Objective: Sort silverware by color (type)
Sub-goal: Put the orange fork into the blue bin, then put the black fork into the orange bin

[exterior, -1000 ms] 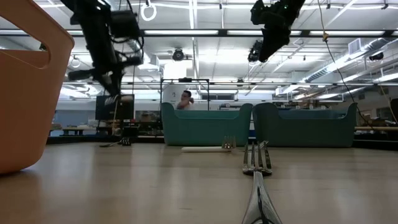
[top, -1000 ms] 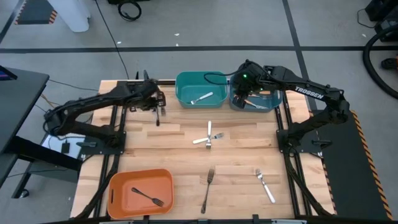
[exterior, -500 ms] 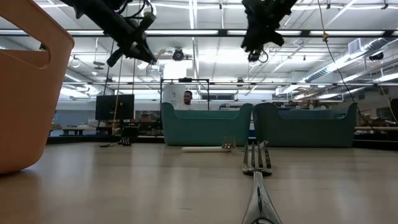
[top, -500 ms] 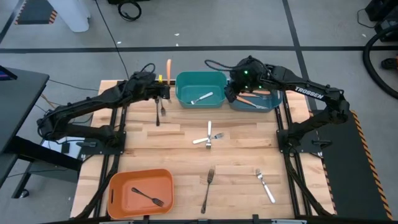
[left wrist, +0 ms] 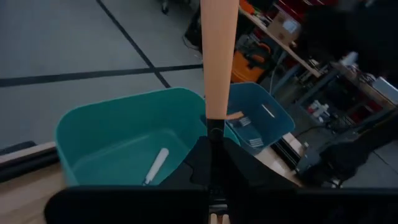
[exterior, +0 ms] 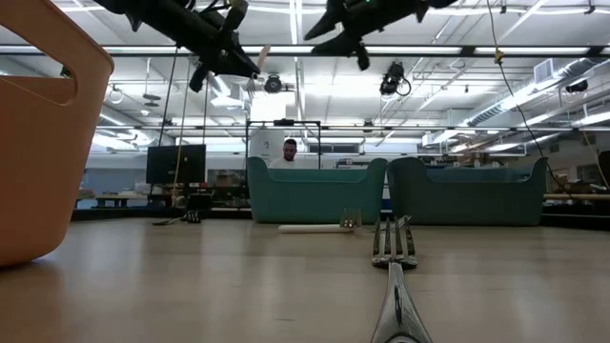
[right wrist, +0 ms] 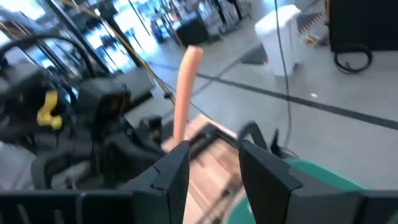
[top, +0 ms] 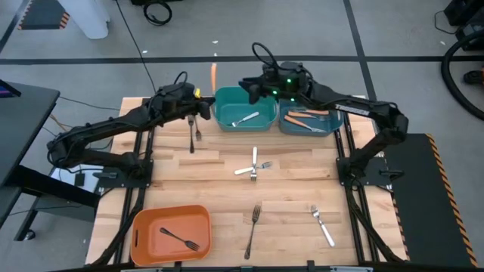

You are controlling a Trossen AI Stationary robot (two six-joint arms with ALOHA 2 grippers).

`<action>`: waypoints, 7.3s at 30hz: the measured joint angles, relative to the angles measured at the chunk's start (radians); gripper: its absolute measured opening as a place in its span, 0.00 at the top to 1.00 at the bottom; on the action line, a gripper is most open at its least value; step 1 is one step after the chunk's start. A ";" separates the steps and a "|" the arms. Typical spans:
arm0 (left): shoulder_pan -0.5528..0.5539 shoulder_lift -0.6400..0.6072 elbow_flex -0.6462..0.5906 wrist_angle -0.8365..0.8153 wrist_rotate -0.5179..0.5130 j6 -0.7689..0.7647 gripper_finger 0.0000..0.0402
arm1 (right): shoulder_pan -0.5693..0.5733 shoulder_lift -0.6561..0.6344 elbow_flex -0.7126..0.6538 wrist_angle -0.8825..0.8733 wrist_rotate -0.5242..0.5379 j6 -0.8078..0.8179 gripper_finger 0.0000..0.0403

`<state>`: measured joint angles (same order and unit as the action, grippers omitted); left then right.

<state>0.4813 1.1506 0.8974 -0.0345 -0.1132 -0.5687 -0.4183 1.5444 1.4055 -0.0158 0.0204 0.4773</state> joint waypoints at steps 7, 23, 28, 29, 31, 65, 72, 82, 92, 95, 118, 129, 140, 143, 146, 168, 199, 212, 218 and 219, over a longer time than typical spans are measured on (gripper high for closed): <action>-0.023 0.052 0.000 0.069 0.009 0.006 0.94 | 0.000 0.073 0.000 0.154 -0.044 0.037 0.64; -0.071 0.248 0.233 -0.033 0.024 0.142 0.94 | 0.003 0.101 -0.001 0.155 -0.044 0.005 0.64; -0.090 0.270 0.249 -0.032 0.035 0.147 0.93 | -0.001 0.101 -0.001 0.151 -0.028 -0.007 0.69; -0.089 0.272 0.249 -0.033 0.035 0.147 0.93 | -0.001 0.101 -0.001 0.150 -0.027 -0.006 0.71; -0.089 0.272 0.249 -0.033 0.034 0.147 0.93 | -0.002 0.101 -0.001 0.148 -0.025 -0.007 0.78; 0.055 0.143 0.248 -0.047 0.047 0.271 0.68 | -0.126 -0.161 0.000 -0.862 0.327 -0.571 0.89; 0.059 0.143 0.249 -0.052 0.047 0.352 0.68 | -0.182 -0.057 -0.001 -1.104 0.298 -0.696 0.89; 0.090 0.144 0.249 -0.051 0.024 0.346 0.68 | -0.220 0.136 -0.001 -1.132 0.301 -0.791 0.84; 0.159 0.144 0.249 -0.052 0.021 0.287 0.67 | -0.248 0.254 -0.001 -1.137 0.469 -0.795 0.83; 0.174 0.144 0.249 -0.052 0.021 0.292 0.67 | -0.267 0.254 -0.001 -1.132 0.418 -0.786 0.82; 0.213 0.153 0.247 -0.055 0.024 0.292 0.67 | -0.299 0.095 -0.001 -1.119 0.249 -0.630 0.70; 0.226 0.159 0.248 -0.138 0.026 0.192 0.67 | -0.299 -0.008 -0.001 -0.953 0.329 -0.570 0.68; 0.254 0.159 0.248 -0.361 0.021 0.099 0.67 | -0.299 -0.131 -0.001 -0.761 0.270 -0.564 0.68; 0.288 0.159 0.249 -0.504 0.016 0.048 0.68 | -0.299 -0.135 -0.001 -0.738 0.269 -0.604 0.68; 0.304 0.168 0.249 -0.700 0.013 -0.008 0.68 | -0.299 -0.131 0.000 -0.725 0.266 -0.625 0.68; 0.239 0.435 0.171 -0.912 0.051 -0.213 0.68 | -0.312 -0.107 -0.001 -0.719 0.243 -0.661 0.68; 0.261 0.570 -0.019 -0.593 0.105 -0.366 0.68 | -0.312 -0.107 -0.001 -0.733 0.239 -0.716 0.68; 0.261 0.572 -0.020 -0.613 0.086 -0.293 0.96 | -0.312 -0.107 -0.001 -0.734 0.239 -0.713 0.68; 0.255 0.585 0.056 -0.706 0.107 -0.184 0.97 | -0.312 -0.107 -0.001 -0.734 0.239 -0.713 0.68; 0.255 0.586 0.075 -0.729 0.116 -0.164 0.98 | -0.312 -0.107 -0.001 -0.734 0.239 -0.713 0.68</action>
<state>0.7358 1.7367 0.9725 -0.7638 0.0029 -0.7332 -0.7307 1.4372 1.4048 -0.7502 0.2593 -0.2359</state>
